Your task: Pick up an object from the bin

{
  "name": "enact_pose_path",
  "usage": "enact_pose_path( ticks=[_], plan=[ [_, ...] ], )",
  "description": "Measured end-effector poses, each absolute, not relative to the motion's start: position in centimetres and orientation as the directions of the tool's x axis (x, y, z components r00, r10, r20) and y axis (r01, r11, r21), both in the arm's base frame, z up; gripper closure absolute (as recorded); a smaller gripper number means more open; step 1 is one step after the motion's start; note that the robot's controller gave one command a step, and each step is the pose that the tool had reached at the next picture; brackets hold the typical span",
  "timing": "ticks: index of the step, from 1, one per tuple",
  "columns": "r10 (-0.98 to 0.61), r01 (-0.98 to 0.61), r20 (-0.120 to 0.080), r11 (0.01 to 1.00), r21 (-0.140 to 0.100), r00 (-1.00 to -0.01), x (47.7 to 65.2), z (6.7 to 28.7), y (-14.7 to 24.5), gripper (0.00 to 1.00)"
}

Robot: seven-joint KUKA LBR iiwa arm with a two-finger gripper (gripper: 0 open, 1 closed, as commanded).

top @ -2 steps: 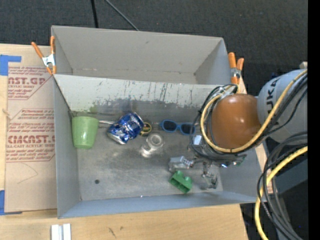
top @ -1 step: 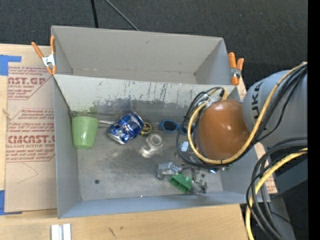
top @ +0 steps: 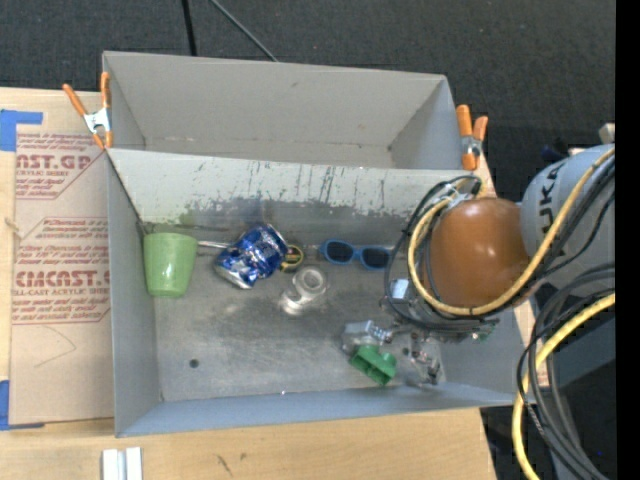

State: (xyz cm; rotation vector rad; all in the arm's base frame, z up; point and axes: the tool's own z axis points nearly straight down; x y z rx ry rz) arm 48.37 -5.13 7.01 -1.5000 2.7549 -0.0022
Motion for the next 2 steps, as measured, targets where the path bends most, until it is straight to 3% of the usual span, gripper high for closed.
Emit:
enact_pose_path(
  ticks=[1, 2],
  plan=[
    [-0.842, -0.842, -0.003, 0.540, -0.004, -0.540, 48.4, 7.1, -5.0, 1.00],
    [-0.835, -0.835, -0.005, 0.550, -0.007, -0.550, 49.8, 22.5, -5.2, 1.00]
  ],
)
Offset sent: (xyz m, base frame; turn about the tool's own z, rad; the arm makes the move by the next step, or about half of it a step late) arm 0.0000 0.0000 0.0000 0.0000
